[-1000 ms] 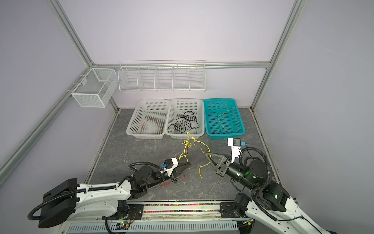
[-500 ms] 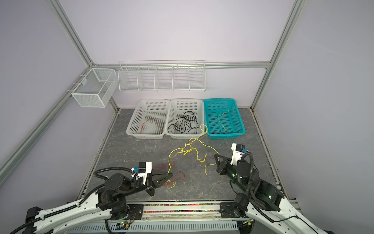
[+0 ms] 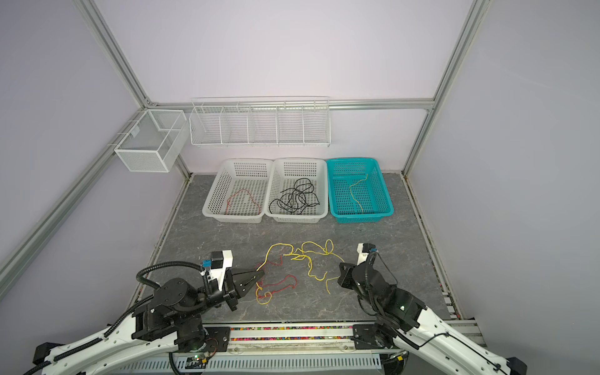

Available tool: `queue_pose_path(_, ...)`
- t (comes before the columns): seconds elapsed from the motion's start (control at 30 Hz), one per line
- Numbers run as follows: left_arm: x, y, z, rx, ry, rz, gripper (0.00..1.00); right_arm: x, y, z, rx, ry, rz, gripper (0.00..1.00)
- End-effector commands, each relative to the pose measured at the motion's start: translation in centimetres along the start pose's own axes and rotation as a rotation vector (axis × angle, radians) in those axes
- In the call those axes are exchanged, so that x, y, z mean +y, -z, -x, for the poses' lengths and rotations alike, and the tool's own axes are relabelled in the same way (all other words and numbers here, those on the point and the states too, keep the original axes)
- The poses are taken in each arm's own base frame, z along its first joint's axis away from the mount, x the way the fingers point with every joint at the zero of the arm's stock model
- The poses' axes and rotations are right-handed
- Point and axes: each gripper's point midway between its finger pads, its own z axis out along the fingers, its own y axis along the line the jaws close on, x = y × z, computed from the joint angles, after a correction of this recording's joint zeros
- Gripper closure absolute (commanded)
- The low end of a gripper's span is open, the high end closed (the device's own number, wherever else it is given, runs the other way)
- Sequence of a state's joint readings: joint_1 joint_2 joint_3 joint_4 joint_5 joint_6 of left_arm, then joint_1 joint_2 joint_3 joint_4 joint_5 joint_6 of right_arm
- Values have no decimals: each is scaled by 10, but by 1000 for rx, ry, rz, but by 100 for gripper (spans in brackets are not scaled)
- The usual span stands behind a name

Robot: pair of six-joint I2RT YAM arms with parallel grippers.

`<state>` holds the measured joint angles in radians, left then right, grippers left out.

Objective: Untangle the cables
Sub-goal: 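Pull the yellow wires with the left gripper away from the right gripper, then move the open right gripper back toward the yellow wires held by the left gripper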

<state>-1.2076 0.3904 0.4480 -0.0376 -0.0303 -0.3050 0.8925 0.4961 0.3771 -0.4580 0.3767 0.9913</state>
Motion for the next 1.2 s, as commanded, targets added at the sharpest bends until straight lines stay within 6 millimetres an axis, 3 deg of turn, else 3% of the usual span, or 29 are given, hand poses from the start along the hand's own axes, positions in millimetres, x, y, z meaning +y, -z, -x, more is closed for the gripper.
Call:
queue_pose_path(0.0, 1, -2, 23, -52, -8, 34, 100, -3, -18, -18, 66, -9, -11, 94)
queue_pose_path(0.2, -4, -27, 11, -14, -11, 1, 100, 40, -19, -17, 136, 146, 106, 91)
queue_pose_path(0.43, -6, -38, 6, 23, -20, -7, 100, 62, 4, 1, 126, 303, 152, 53)
queue_pose_path(0.57, -7, -41, 0, 54, -12, -11, 100, 79, 16, 6, 116, 375, 233, 42)
queue_pose_path(0.83, -11, -49, -4, 75, 8, -33, 100, 150, 31, 3, 129, 450, 546, 44)
queue_pose_path(1.17, -13, -53, -4, 74, 18, -46, 100, 184, 32, 6, 70, 470, 658, 49)
